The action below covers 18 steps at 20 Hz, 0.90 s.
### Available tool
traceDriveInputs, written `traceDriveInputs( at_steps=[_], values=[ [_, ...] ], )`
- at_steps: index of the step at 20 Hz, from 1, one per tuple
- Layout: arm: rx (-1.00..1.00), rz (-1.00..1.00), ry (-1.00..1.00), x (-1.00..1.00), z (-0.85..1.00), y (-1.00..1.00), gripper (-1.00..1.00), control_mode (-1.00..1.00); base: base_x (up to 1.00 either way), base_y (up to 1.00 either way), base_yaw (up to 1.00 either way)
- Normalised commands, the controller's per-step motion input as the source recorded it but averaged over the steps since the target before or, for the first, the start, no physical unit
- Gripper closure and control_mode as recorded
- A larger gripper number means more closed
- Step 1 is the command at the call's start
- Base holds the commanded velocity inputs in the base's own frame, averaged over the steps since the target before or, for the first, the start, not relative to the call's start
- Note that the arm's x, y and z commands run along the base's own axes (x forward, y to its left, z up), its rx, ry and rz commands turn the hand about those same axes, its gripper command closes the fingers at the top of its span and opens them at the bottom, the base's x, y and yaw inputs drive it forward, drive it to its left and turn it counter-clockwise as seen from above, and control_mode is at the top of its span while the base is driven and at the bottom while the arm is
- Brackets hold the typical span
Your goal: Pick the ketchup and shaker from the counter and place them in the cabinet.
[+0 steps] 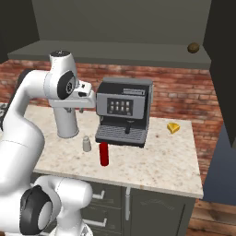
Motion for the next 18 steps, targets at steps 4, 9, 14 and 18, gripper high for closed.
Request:
traceDriveInputs(
  at_steps=[4,9,14,18],
  values=[
    [0.00,0.02,0.00,-0.23,-0.02,-0.04,-1.00,-1.00,0.00,0.00,0.00],
    [0.00,0.06,-0.03,-0.51,-0.19,-0.18,-1.00,-1.00,0.00,0.00,0.00],
    [0.00,0.05,0.00,-0.37,-0.26,-0.24,-1.00,-1.00,0.00,0.00,0.00],
    [0.00,0.04,0.00,-0.31,-0.35,-0.22,-1.00,-1.00,0.00,0.00,0.00]
  ],
)
